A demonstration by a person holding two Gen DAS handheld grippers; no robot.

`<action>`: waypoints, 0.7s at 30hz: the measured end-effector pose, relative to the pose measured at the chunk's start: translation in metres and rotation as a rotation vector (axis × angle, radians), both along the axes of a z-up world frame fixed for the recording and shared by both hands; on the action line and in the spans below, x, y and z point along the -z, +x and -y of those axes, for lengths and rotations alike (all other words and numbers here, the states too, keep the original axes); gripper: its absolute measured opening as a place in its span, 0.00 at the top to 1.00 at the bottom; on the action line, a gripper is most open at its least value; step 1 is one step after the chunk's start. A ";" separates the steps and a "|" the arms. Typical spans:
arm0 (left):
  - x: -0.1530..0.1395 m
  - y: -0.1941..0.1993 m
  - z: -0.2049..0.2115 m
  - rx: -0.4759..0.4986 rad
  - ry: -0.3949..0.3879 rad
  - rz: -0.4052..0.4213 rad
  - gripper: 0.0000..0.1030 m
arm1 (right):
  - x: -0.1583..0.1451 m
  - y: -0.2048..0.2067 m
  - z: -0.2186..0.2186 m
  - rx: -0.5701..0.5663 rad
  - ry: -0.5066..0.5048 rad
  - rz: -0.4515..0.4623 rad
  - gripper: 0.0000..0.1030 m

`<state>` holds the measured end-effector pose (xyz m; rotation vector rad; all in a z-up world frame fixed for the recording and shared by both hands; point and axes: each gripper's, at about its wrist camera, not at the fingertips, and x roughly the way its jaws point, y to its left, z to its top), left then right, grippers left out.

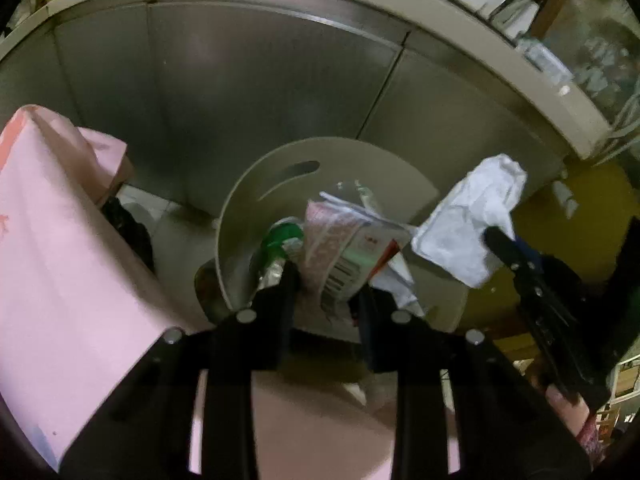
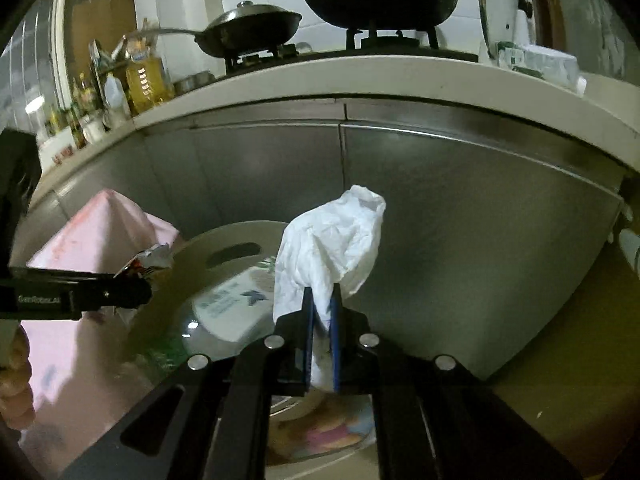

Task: Collect trash
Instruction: 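Carry the paper cup and tissue with both tools over the beige bin, then open both tools to drop the cup and tissue into the bin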

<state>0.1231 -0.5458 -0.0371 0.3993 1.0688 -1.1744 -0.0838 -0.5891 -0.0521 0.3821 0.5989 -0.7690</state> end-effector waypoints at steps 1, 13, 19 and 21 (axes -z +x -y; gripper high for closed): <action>0.005 0.001 0.005 -0.007 0.020 0.004 0.65 | 0.005 0.003 0.003 -0.008 -0.008 -0.019 0.96; 0.004 0.018 -0.013 -0.089 0.021 -0.004 0.28 | 0.048 0.057 0.004 -0.178 0.100 -0.217 0.93; -0.014 0.024 -0.039 -0.139 -0.043 -0.052 0.28 | 0.045 0.040 0.003 -0.195 0.162 -0.126 0.68; -0.019 0.021 -0.047 -0.146 -0.057 -0.061 0.28 | 0.038 0.032 0.003 -0.175 0.170 -0.089 0.48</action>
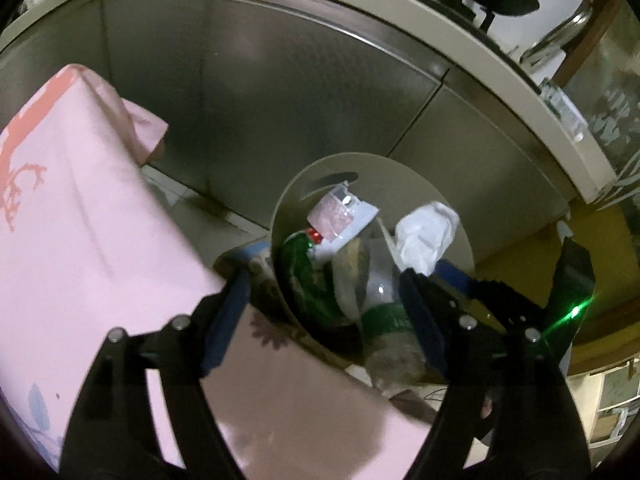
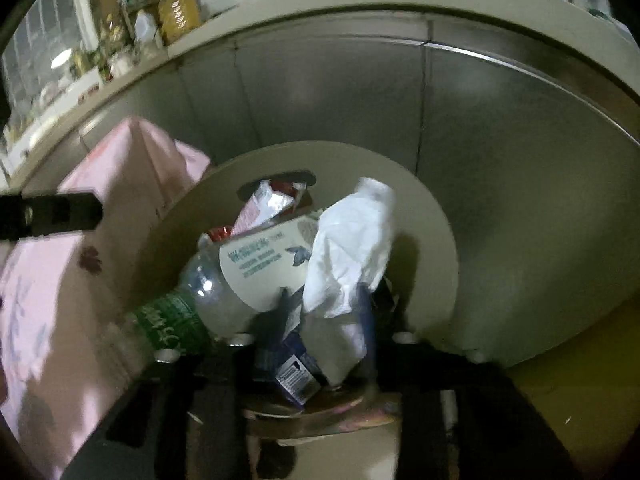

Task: Collect trash
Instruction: 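Open both tools to drop the cup and tissue into the bin, then move both open tools back over the table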

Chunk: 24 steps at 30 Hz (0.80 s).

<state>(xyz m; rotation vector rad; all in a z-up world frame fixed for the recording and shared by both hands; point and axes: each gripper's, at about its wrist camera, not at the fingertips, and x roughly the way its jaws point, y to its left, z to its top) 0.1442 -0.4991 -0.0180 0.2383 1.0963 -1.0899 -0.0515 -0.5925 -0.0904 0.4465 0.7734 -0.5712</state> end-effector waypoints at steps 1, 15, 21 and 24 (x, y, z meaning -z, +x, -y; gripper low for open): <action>-0.001 0.000 -0.002 -0.002 -0.004 -0.002 0.28 | -0.004 -0.005 0.000 0.011 0.000 0.020 0.45; -0.027 -0.006 -0.100 -0.136 -0.036 0.112 0.28 | -0.051 -0.032 -0.026 0.043 0.117 0.219 0.45; -0.034 -0.008 -0.152 -0.215 -0.018 0.205 0.28 | -0.069 -0.018 -0.059 -0.019 0.127 0.255 0.45; -0.038 -0.010 -0.180 -0.260 -0.011 0.255 0.28 | -0.075 -0.009 -0.083 -0.066 0.120 0.252 0.45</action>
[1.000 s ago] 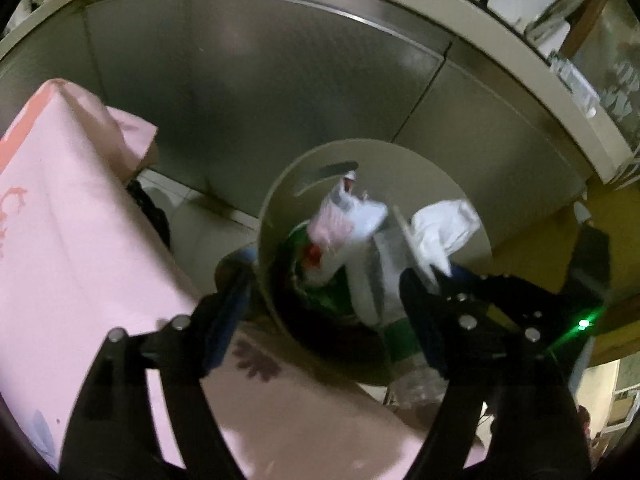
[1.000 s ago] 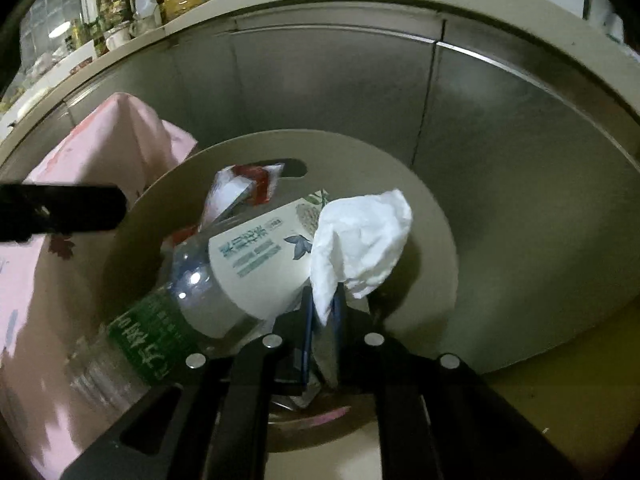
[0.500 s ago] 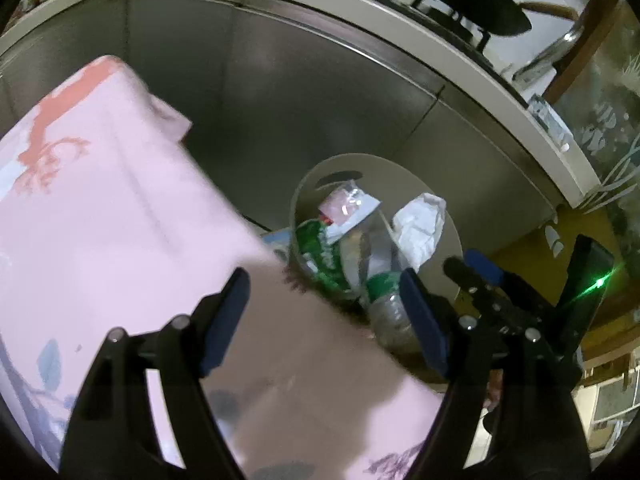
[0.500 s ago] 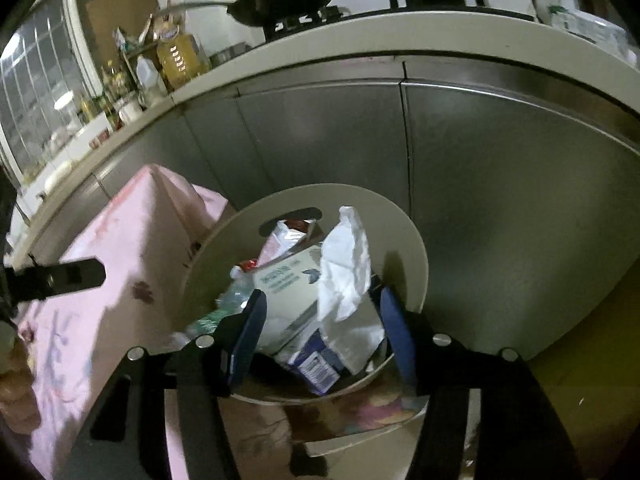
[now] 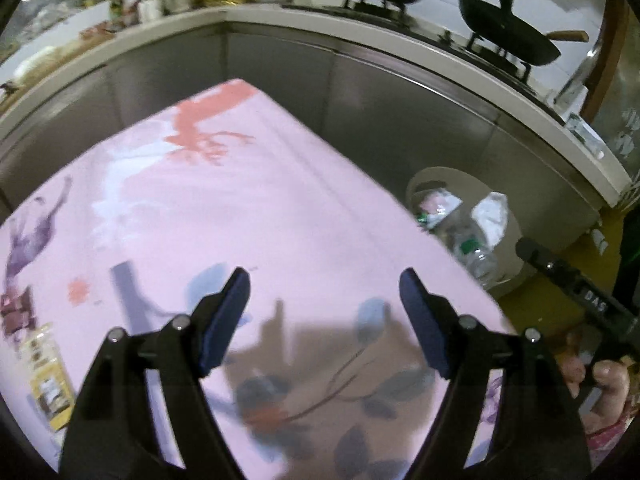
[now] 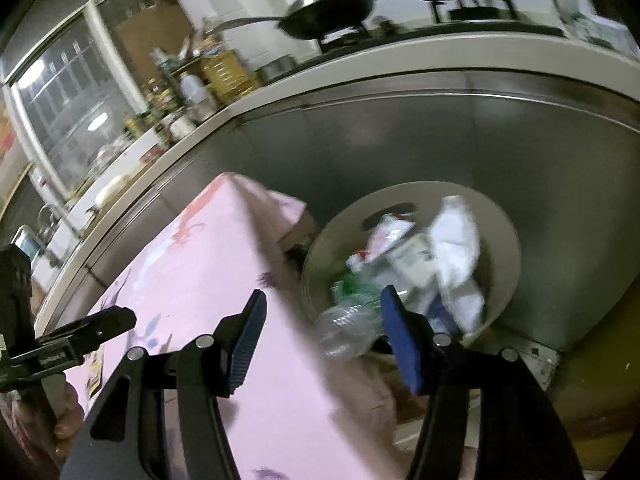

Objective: Collect trash

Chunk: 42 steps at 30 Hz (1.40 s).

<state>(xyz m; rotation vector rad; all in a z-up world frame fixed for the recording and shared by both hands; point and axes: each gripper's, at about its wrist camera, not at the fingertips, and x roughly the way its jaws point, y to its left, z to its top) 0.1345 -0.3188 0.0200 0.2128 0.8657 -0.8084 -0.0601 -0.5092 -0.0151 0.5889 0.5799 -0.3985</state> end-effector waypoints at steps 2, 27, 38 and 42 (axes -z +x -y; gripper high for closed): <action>-0.001 -0.002 -0.015 -0.021 0.001 0.021 0.28 | -0.003 0.007 -0.016 -0.031 0.002 0.001 0.45; -0.008 -0.024 -0.113 -0.146 -0.014 0.152 0.28 | -0.033 0.017 -0.119 -0.056 0.000 0.035 0.45; -0.004 -0.046 -0.101 -0.097 -0.022 0.128 0.28 | -0.022 -0.017 -0.125 0.054 0.012 0.027 0.45; 0.003 -0.061 -0.094 -0.067 -0.015 0.110 0.28 | -0.008 -0.034 -0.130 0.091 0.035 0.007 0.45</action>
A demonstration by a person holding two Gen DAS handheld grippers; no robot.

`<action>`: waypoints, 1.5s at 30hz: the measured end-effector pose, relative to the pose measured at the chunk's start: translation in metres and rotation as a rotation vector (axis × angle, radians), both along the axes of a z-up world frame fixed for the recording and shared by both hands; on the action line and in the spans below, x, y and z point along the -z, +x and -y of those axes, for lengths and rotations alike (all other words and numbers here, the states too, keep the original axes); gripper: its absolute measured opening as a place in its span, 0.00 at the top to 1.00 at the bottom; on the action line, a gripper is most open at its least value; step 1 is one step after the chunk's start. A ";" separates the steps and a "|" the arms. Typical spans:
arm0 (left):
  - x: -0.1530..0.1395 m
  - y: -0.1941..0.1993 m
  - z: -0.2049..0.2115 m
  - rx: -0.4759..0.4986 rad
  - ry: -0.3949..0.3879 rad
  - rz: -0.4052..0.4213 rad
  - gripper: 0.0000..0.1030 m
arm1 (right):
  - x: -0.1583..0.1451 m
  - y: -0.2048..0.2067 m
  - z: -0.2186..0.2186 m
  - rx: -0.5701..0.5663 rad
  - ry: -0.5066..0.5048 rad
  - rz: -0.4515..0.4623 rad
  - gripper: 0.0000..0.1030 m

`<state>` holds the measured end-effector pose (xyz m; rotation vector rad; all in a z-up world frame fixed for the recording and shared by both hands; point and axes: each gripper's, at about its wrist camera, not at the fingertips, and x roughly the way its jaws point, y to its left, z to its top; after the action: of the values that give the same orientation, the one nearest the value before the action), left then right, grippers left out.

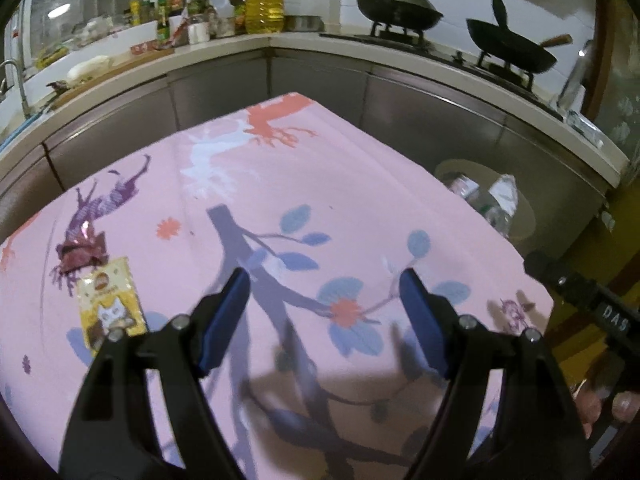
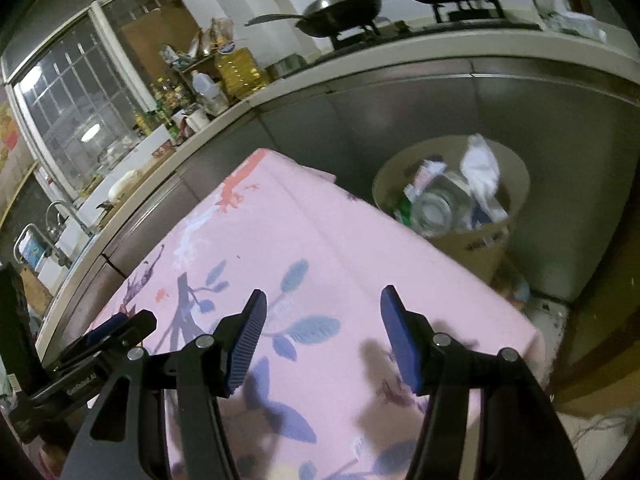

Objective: Collect trash

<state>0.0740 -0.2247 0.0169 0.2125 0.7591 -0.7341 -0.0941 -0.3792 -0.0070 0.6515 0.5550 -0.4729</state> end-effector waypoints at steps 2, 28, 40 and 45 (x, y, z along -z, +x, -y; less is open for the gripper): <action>0.006 -0.007 0.003 0.015 0.007 -0.018 0.25 | 0.006 -0.005 -0.002 0.011 0.018 -0.008 0.45; 0.035 -0.021 -0.009 -0.035 0.074 -0.022 0.19 | 0.024 -0.015 -0.020 0.020 0.081 -0.026 0.45; 0.039 -0.028 -0.023 -0.028 0.054 -0.057 0.06 | 0.033 -0.012 -0.020 0.014 0.121 -0.026 0.45; 0.046 -0.030 -0.040 -0.056 0.035 -0.098 0.06 | 0.033 -0.009 -0.024 0.027 0.110 -0.056 0.40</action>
<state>0.0435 -0.1850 -0.0290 0.1873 0.8688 -0.6824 -0.1031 -0.3547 -0.0395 0.7529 0.6289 -0.4892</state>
